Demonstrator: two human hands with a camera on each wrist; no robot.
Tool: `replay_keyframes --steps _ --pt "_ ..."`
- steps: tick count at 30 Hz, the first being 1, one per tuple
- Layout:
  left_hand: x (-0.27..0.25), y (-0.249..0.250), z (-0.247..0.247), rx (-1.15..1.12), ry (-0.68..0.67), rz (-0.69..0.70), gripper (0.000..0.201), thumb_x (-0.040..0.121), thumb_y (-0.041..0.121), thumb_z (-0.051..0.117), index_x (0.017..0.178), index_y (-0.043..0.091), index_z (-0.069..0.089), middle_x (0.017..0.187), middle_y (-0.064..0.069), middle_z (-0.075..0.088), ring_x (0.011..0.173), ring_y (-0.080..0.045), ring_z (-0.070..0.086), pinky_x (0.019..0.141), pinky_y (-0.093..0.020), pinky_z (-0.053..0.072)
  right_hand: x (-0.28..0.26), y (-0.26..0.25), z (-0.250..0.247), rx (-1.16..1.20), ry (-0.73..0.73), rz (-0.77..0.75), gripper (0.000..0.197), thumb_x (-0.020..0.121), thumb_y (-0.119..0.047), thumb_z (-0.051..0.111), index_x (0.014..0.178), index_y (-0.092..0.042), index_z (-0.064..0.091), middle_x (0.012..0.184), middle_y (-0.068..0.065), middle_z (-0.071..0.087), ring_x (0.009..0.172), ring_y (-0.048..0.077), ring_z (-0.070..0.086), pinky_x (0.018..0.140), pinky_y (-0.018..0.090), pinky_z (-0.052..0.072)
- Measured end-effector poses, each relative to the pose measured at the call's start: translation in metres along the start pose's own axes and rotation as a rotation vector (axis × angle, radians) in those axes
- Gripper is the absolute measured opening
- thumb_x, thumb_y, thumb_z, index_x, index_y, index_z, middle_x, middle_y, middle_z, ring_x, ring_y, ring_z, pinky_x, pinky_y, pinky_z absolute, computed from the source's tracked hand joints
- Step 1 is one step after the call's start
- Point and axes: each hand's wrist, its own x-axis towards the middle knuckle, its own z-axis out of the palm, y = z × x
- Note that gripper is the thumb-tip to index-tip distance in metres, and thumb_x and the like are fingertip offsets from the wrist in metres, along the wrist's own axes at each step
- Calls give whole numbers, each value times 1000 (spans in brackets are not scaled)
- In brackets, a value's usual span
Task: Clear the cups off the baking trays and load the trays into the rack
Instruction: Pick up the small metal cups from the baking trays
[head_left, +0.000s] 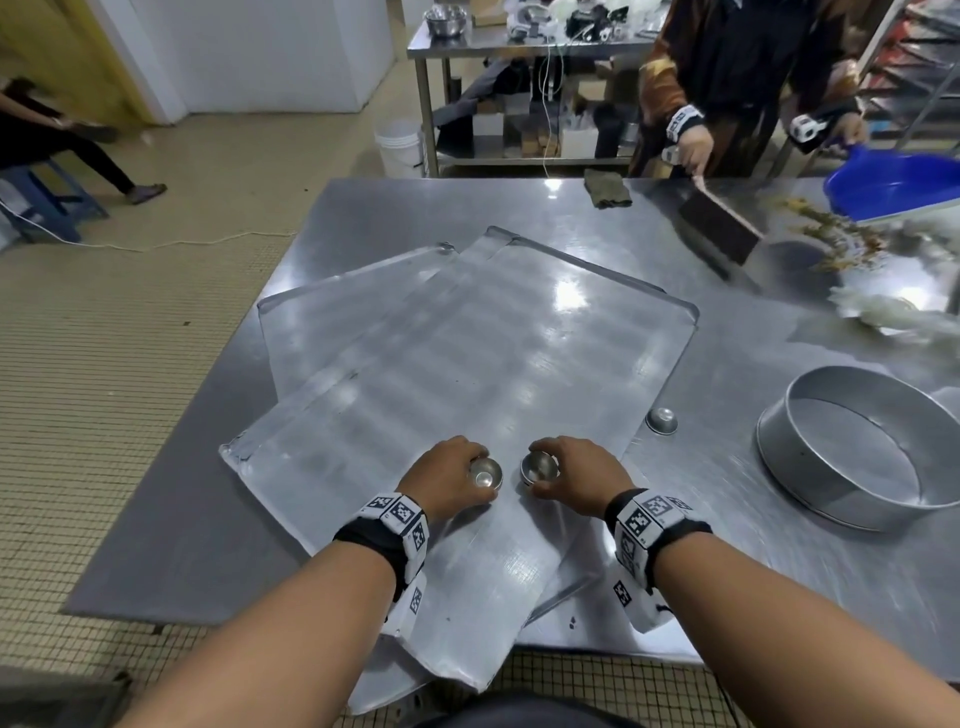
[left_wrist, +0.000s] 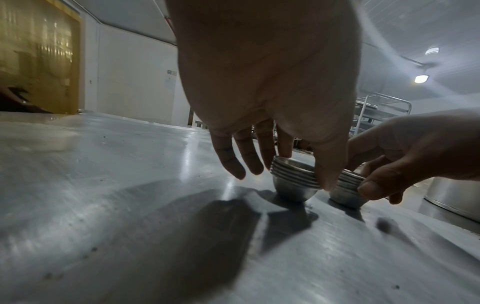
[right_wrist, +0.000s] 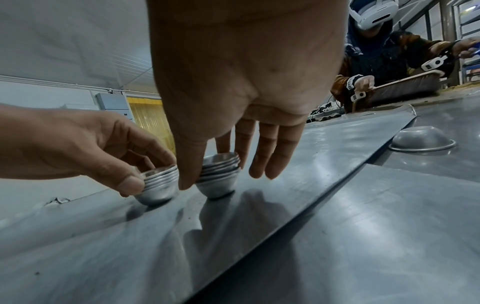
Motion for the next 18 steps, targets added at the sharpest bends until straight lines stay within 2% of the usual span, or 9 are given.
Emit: replay_keyframes --steps 7,13,18 --pt "0 -3 1 -56 0 -20 61 77 37 81 132 20 62 127 3 63 117 -18 59 99 -32 48 3 3 8 24 11 -2 65 81 -54 75 139 -32 56 131 -4 65 117 21 61 93 35 51" --pt "-3 -5 4 -73 -8 -32 77 77 40 84 144 22 52 140 3 57 128 -17 53 107 -32 44 4 6 9 48 2 -5 74 78 -54 77 143 -32 51 135 -4 62 120 20 59 95 35 50" --pt "-7 -3 3 -86 -22 -45 86 73 52 85 146 26 48 141 5 55 123 -12 54 105 -32 45 4 11 8 68 -17 -29 81 75 -60 78 144 -32 48 135 -2 60 122 20 57 96 35 48"
